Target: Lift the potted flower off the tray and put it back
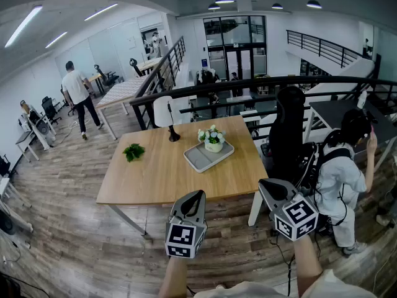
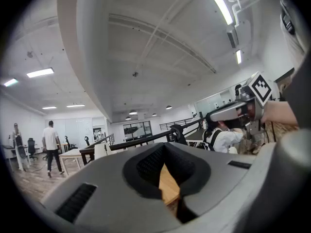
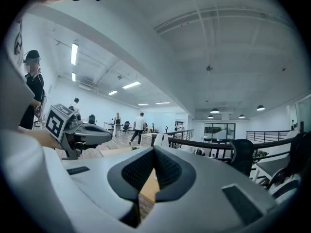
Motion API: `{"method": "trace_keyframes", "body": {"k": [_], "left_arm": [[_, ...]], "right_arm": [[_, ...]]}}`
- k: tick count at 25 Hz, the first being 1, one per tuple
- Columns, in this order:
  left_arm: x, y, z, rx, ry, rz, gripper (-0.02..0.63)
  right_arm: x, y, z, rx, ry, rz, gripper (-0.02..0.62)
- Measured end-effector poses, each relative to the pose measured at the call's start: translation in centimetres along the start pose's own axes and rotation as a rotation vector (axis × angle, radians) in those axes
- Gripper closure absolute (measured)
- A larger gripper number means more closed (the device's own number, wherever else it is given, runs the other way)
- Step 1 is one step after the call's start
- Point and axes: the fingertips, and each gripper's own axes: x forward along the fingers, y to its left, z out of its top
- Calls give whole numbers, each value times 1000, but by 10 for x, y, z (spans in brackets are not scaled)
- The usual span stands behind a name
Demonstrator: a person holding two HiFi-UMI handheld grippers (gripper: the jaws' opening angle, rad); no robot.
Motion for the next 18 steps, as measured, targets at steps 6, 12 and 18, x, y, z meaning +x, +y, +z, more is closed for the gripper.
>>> {"method": "trace_keyframes", "body": {"k": [6, 12, 18], "left_arm": [[9, -10, 2, -11, 7, 3, 583], [26, -20, 2, -12, 11, 10, 582], [33, -33, 0, -19, 21, 20, 583]], "right_arm": [[-3, -15, -9, 5, 33, 16, 586], [-2, -24, -4, 2, 10, 102, 586], [-13, -36, 1, 69, -50, 165, 586]]}}
